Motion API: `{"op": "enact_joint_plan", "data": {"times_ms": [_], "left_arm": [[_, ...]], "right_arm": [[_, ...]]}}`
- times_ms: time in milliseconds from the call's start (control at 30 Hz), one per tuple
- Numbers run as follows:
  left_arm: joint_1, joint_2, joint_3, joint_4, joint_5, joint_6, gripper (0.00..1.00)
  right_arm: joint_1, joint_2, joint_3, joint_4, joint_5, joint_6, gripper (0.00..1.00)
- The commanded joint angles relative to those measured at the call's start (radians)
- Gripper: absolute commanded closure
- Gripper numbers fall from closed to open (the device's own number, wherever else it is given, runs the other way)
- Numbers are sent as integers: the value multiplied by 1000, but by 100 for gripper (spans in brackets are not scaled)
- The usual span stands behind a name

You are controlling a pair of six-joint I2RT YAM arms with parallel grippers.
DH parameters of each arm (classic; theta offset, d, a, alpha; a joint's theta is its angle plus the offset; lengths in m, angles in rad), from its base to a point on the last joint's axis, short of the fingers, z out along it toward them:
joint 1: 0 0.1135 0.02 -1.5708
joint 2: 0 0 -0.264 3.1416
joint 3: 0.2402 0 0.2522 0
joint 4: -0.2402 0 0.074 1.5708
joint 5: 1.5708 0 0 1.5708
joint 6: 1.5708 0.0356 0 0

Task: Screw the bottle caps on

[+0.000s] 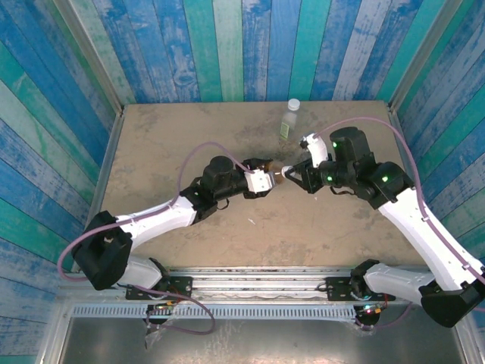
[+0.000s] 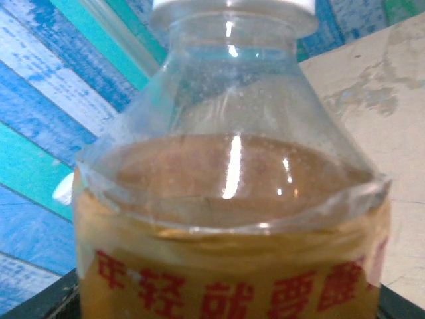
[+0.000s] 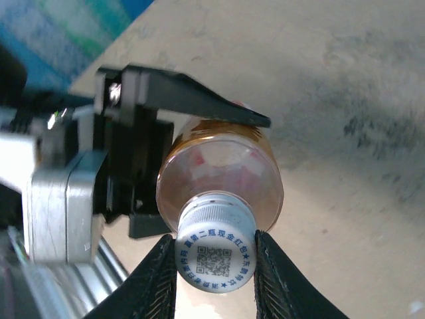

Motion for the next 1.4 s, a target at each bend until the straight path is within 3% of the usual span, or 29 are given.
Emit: {"op": "enact_joint_plan", "data": {"times_ms": [0,67,133,233,300,500,667,767,933,1367], "left_arm": [[5,-40,12,34,-113,44,37],[4,-35,16,13,-93,44,37],[5,-36,22,-15,-70,22,37],[5,-47,23,-66,-50,-9,37],[5,-69,12,-91,-20,-29,35],[5,-179,-7,-174,33,-65,37],[5,-223,36,-299,78,8,39],[5,-247,13,-292,126,74,40],[5,-234,33,-292,175,67,40],[5,-236,42,-300,207,73,40]], "right_arm": [[-3,16,-3,-31,95,355,93],[-5,17,9,-31,64,305,83],[-5,6,19,-31,59,180,67],[-4,-38,24,-33,17,-169,41],[-4,-86,4,-42,-38,-433,31],[-3,-144,36,-174,-121,-991,27],[1,-87,112,-256,-109,-1210,32],[18,-48,145,-255,-93,-1258,38],[101,1,187,-260,-86,-1280,43],[156,58,242,-265,-76,-1312,53]]}}
